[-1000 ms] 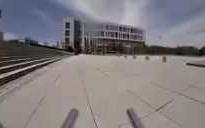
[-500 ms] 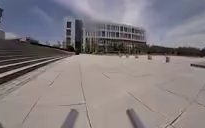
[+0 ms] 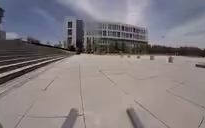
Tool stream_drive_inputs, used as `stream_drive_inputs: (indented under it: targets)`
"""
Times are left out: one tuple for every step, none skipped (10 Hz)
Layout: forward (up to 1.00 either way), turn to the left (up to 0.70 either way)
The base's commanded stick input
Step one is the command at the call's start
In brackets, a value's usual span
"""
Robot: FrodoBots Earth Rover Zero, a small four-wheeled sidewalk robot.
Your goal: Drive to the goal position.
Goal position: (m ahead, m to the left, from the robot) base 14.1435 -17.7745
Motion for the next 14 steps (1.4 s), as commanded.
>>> stream_drive_inputs:
  targets:
    - [0.5, -0.5]
    - [0.5, -0.5]
    - [0.5, -0.5]
    - [0.5, -0.5]
    - [0.5, -0.5]
    - [0.5, -0.31]
    - [0.5, -0.1]
    - [0.5, 0.0]
    - [0.5, 0.0]
    - [0.5, 0.0]
    - [0.5, 0.0]
    - [0.5, 0.0]
    - [0.5, 0.0]
    - [0.5, 0.0]
